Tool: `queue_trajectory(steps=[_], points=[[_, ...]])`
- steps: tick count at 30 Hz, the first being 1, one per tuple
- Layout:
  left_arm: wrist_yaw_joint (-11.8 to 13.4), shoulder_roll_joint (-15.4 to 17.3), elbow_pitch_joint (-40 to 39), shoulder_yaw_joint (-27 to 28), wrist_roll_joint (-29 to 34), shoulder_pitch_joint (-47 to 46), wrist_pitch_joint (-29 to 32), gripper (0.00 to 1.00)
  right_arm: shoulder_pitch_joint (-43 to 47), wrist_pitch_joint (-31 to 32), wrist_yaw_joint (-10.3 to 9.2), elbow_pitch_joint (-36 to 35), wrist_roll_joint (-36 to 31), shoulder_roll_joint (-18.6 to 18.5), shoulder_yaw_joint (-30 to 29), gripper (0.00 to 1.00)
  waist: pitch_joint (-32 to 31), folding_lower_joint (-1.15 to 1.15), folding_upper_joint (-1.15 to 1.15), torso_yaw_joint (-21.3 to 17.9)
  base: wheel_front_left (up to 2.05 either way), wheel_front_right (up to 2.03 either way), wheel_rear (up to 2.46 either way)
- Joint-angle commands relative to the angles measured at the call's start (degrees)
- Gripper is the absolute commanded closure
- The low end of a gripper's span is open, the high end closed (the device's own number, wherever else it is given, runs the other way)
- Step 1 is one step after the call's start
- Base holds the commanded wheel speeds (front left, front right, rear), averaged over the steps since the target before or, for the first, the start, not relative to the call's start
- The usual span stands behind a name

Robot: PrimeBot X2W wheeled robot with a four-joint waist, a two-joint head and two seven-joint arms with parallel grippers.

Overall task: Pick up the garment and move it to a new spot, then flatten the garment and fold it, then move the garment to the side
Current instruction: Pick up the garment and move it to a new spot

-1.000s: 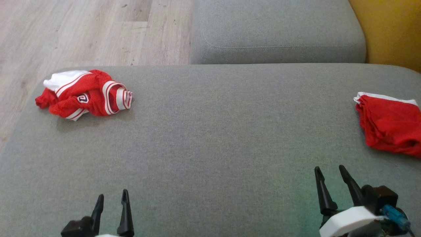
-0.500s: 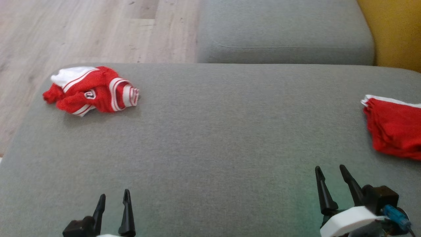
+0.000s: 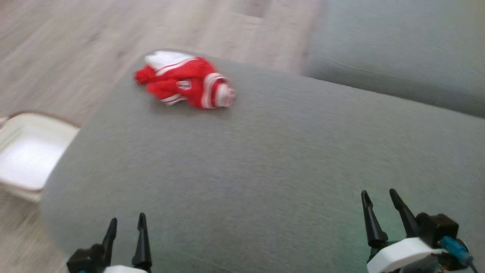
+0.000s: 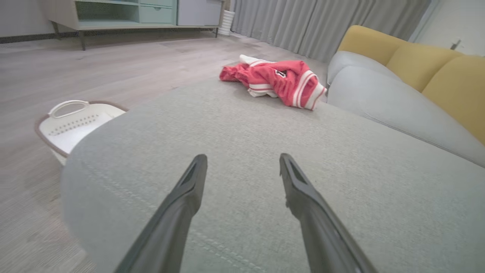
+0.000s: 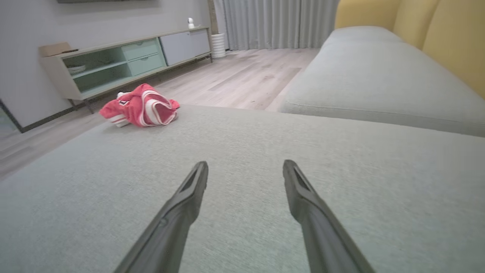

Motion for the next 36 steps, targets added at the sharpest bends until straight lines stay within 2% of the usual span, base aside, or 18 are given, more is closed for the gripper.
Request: queue_trajectory(steps=[1, 10, 16, 20, 23, 26, 30, 34, 36], points=[[0.46, 1.46, -2.07, 2.46, 0.28, -2.81, -0.35, 0.0, -1.76, -0.49, 0.37, -1.68, 0.39, -0.38, 1.9, 0.0, -0.01, 0.0, 0.0, 5.47, 0.0, 0.0, 0.0], [3.26, 1.8, -6.13, 7.85, -0.53, 2.13, -2.55, 0.0, -7.24, 1.04, 0.37, -0.66, -0.77, -0.38, 8.11, 0.0, 2.99, 0.0, 0.0, 7.57, 0.0, 0.0, 0.0], [3.43, 2.13, -7.87, 10.53, -0.49, 4.6, -3.03, 0.0, -8.37, 0.96, 0.37, 0.16, -0.81, -0.38, 9.71, 0.0, 3.28, 0.0, 0.0, 7.72, 0.0, 0.0, 0.0], [3.4, 3.71, -8.76, 12.38, -0.83, 4.68, -2.96, 0.0, -7.93, 0.78, 0.37, -0.15, -0.94, -0.38, 10.04, 0.0, 3.17, 0.0, 0.0, 7.7, 0.0, 0.0, 0.0], [4.15, 6.76, -10.3, 15.72, -1.26, 3.57, -2.34, 0.0, -7.12, 0.7, 0.37, -1.14, -0.85, -0.38, 9.5, 0.0, 3.48, 0.0, 0.0, 7.62, 0.0, 0.0, 0.0], [4.06, 11.67, -12.16, 18.54, -0.84, 0.16, -0.05, 0.0, -6.53, 0.98, 0.37, -3.01, -1.61, -0.38, 8.09, 0.0, 4.61, 0.0, 0.0, 7.32, 0.0, 0.0, 0.0], [3.5, 19.21, -13.76, 23.15, -0.38, -6.6, 3.38, 0.0, -7.41, 2.04, 0.37, -5.74, -2.69, -0.38, 8.96, 0.0, 6.5, 0.0, 0.0, 3.11, 0.0, 0.0, 0.0], [1.5, 25.51, -13.86, 26.01, 0.1, -16.16, 6.19, 0.0, -8.57, 3.93, 0.37, -8.77, -4.35, -0.38, 8.94, 0.0, 9.19, 0.0, 0.0, -1.58, 0.0, 0.0, 0.0], [-0.63, 27.72, -12.08, 25.6, 0.18, -22.36, 8.03, 0.0, -9.14, 5.15, 0.37, -10.47, -5.73, -0.38, 8.56, 0.0, 10.98, 0.0, 0.0, -3.71, 0.0, 0.0, 0.0]])
